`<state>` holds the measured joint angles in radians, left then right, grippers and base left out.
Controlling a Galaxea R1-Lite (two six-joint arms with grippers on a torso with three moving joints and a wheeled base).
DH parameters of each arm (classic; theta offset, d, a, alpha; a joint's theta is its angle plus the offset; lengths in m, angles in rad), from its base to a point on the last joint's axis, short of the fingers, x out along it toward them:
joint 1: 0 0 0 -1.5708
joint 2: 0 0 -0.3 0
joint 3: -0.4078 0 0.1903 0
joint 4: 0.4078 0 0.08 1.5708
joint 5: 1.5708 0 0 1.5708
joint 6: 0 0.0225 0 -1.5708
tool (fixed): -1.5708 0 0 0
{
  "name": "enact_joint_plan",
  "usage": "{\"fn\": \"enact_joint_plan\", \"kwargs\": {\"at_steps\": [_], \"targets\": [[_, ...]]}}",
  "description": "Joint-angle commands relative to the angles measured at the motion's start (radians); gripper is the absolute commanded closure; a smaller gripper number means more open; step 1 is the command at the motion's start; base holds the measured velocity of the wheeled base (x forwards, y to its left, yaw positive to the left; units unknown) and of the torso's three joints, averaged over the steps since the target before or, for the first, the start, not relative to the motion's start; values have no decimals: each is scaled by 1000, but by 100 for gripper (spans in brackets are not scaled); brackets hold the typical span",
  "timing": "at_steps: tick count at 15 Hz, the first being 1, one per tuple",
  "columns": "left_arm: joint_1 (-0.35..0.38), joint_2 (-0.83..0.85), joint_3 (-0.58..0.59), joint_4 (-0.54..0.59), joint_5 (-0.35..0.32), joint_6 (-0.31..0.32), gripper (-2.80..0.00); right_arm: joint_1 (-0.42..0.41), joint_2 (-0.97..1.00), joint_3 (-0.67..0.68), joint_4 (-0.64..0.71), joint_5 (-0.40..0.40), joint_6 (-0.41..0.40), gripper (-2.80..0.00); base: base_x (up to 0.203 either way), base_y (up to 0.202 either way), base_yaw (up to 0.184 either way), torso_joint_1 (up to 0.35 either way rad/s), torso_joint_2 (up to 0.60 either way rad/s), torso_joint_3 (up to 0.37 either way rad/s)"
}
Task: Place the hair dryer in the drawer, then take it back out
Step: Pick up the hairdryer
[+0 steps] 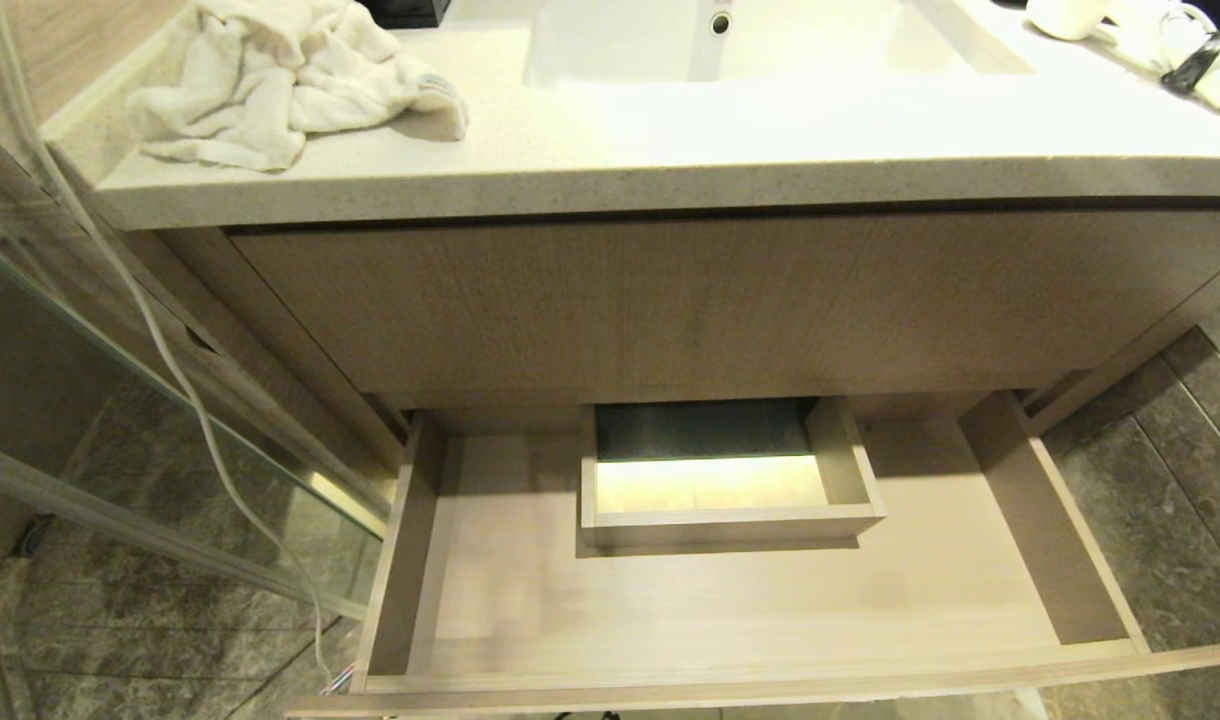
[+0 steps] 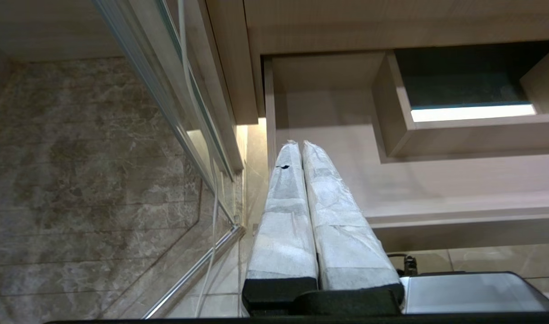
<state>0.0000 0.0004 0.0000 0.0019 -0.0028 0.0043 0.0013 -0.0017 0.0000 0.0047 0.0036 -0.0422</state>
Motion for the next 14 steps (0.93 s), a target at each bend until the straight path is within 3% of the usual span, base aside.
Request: {"fn": "enact_joint_plan", "kwargs": {"at_steps": [1,14], "targets": [[0,1,2,0,0,0,0,0,2,0,0,-1,-1,0,0,0,0,237,-504,-281],[0,1,2,0,0,0,0,0,2,0,0,-2,1,0,0,0,0,264,-550,-291]]}}
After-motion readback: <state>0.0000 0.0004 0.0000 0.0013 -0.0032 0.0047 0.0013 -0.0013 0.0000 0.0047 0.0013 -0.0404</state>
